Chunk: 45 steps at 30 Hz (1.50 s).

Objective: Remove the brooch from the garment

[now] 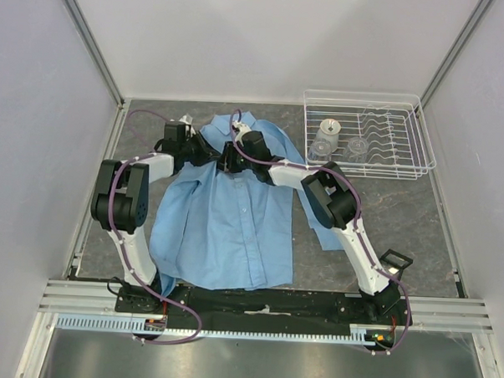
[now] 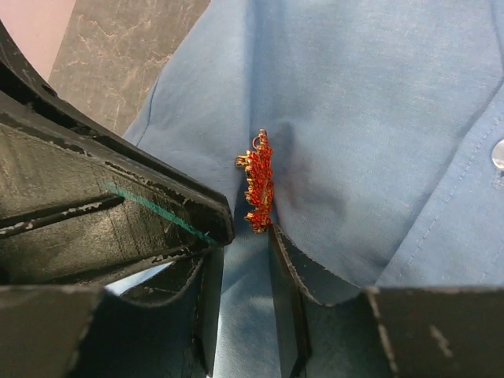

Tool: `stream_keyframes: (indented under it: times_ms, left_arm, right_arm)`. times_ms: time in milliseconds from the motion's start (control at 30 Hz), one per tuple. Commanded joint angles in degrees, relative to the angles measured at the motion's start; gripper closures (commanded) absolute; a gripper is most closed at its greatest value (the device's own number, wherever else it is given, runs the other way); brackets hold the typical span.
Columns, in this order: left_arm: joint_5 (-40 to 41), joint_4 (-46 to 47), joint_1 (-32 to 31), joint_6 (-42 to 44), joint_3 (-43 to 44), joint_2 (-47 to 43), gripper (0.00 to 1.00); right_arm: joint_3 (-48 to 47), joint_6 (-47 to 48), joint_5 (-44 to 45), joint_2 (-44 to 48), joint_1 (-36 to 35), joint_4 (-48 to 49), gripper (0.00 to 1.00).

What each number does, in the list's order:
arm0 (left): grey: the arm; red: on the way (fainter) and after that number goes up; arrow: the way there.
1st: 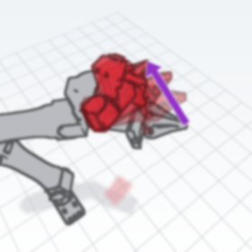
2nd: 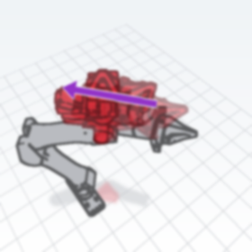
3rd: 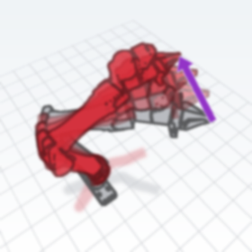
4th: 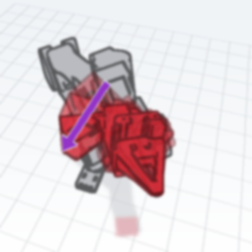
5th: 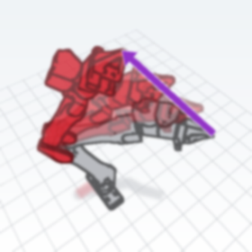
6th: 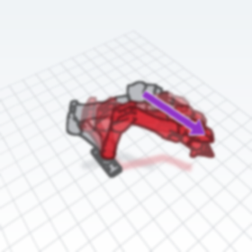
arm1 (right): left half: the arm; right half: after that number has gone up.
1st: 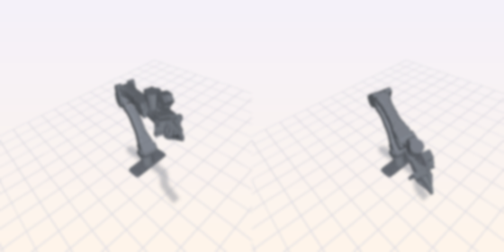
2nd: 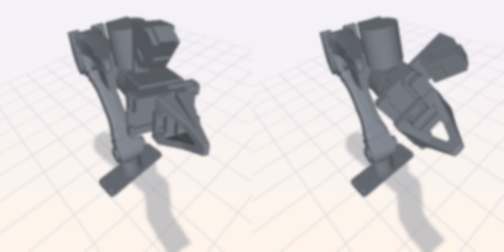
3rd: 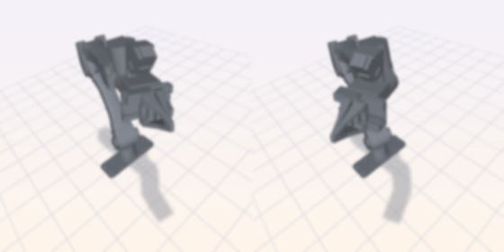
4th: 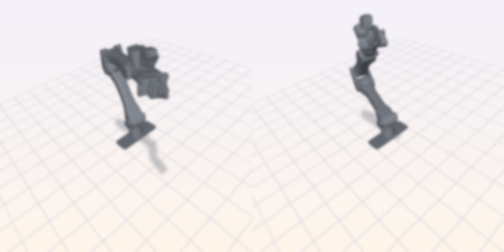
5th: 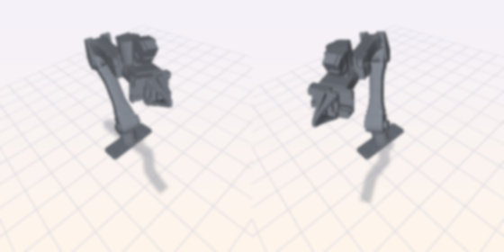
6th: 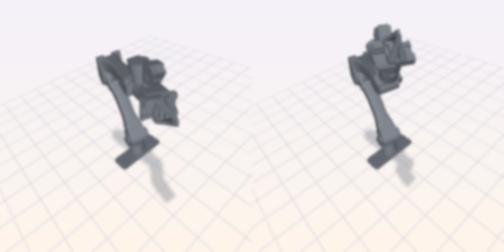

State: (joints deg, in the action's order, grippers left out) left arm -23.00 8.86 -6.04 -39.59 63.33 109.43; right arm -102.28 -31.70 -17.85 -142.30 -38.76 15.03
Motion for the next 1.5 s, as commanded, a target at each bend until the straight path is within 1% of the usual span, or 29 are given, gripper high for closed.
stream_keyframes:
  times_ms: [0, 33, 67, 200, 300, 400, 467, 567, 600, 700, 833, 900, 1067, 1233, 1467]
  left_arm:
    - [2.0, -1.4, -0.6, -0.9, 2.0, 1.1, 0.74]
    - [2.4, -1.9, -0.6, -0.9, 1.7, 1.1, 0.75]
    - [2.8, -2.1, -0.6, -0.8, 1.4, 1.1, 0.74]
    - [3.9, -2.1, -0.6, -0.9, 0.5, 1.3, 0.74]
    - [4.0, -2.1, -0.6, -1.1, 0.0, 1.9, 0.76]
    - [3.9, -1.0, -0.6, -1.5, -0.7, 1.8, 0.78]
    - [3.6, -0.8, -0.6, -1.5, -0.8, 1.9, 0.78]
    - [2.9, -0.7, -0.6, -0.9, 0.1, 2.5, 0.73]
    - [2.7, -0.4, -0.6, -1.0, 0.3, 2.5, 0.69]
    - [2.5, -0.4, -0.6, -0.7, 1.9, 3.0, 0.66]
    - [1.1, -0.8, -0.6, -1.4, 3.6, 4.0, 0.64]
    - [1.3, -0.6, -0.5, -1.6, 3.6, 3.7, 0.60]
    - [2.3, -1.3, -0.5, -0.8, 3.8, 2.5, 0.58]
    - [1.9, -1.5, -0.1, -0.7, 4.5, 1.4, 0.57]
    - [1.6, -1.6, -0.1, -0.9, 5.0, 1.0, 0.56]
  right_arm:
    - [4.6, 0.7, 4.9, 4.7, 0.5, -0.4, 0.62]
    - [6.2, -0.1, 5.4, 5.5, 0.7, 0.5, 0.62]
    - [8.0, -1.0, 5.5, 6.3, 1.3, 3.9, 0.62]
    - [14.5, -4.3, 5.4, 9.7, 2.5, 9.0, 0.64]
    - [16.0, -5.0, 3.6, 10.2, 2.8, 12.6, 0.66]
    - [14.0, -5.4, 0.5, 8.7, 2.8, 13.8, 0.66]
    - [13.2, -6.3, -0.5, 7.7, 2.9, 15.2, 0.64]
    - [10.7, -6.1, -2.6, 5.7, 2.9, 15.0, 0.62]
    - [10.1, -6.2, -3.2, 4.9, 2.9, 15.2, 0.61]
    - [10.2, -6.4, -3.8, 4.8, 2.8, 15.6, 0.59]
    - [10.3, -6.3, -3.9, 5.0, 2.9, 16.2, 0.55]
    - [10.0, -6.3, -4.4, 4.6, 2.8, 16.3, 0.55]
    - [9.9, -6.6, -4.7, 4.2, 2.8, 17.0, 0.55]
    - [8.9, -6.8, -4.8, 3.3, 2.6, 16.4, 0.59]
    - [8.2, -6.0, -4.5, 3.3, 2.4, 14.8, 0.60]
